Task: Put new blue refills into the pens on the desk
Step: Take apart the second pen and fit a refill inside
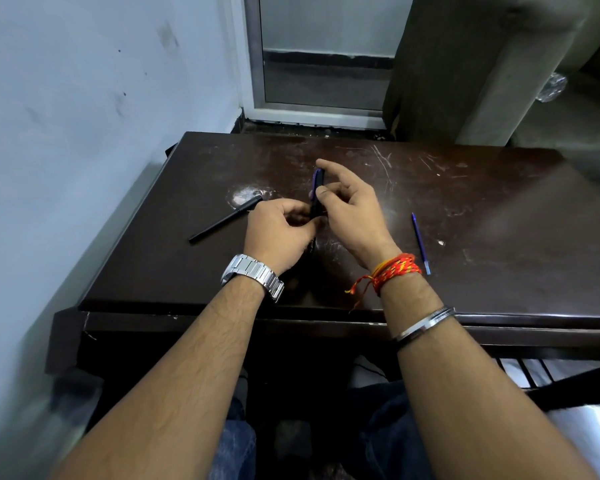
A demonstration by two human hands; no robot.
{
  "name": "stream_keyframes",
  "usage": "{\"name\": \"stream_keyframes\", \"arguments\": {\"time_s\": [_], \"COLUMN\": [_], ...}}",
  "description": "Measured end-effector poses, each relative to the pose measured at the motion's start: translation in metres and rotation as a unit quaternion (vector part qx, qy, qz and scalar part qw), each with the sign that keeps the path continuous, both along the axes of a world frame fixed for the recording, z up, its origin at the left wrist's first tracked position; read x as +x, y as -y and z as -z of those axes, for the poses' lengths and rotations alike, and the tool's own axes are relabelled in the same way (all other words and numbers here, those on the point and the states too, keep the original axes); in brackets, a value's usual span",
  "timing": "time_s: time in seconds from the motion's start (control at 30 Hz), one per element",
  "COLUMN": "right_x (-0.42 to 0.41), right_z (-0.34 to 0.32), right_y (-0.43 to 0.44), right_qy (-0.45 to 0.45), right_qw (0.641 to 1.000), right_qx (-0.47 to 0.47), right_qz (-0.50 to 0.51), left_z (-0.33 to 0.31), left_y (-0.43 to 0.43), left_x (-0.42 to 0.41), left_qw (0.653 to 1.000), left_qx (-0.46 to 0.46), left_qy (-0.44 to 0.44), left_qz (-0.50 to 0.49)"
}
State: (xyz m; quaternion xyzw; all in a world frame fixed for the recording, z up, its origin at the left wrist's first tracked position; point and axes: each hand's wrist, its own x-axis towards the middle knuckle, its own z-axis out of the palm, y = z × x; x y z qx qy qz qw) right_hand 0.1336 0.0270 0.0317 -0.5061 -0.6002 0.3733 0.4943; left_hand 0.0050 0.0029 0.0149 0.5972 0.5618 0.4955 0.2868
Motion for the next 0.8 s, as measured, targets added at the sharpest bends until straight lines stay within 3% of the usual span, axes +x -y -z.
{"name": "stream_keyframes", "arguments": {"time_s": [0.27,0.5,0.8], "right_x": [0.002,0.004,0.001], "right_z": [0.006,0.011,0.008], "right_y": [0.003,-0.003,-0.002], "right_qy": [-0.007,0.003,-0.079], "right_qw": [0.990,0.998,0.994], "right_qx": [-0.073,-0.048,-0.070], "right_qz": [-0.123,-0.051,-0.032], "left_z": [-0.001,-0.004,-0.004], "left_y": [-0.002,0.001,0.001], "left_x": [-0.001,0.003,0.000], "left_qw": [0.998,0.999,0.999], "left_qx": [-0.020,-0.021,-0.023], "left_qy": [0.027,0.011,-0.007], "left_qz": [-0.046,-0.031,-0.039]}}
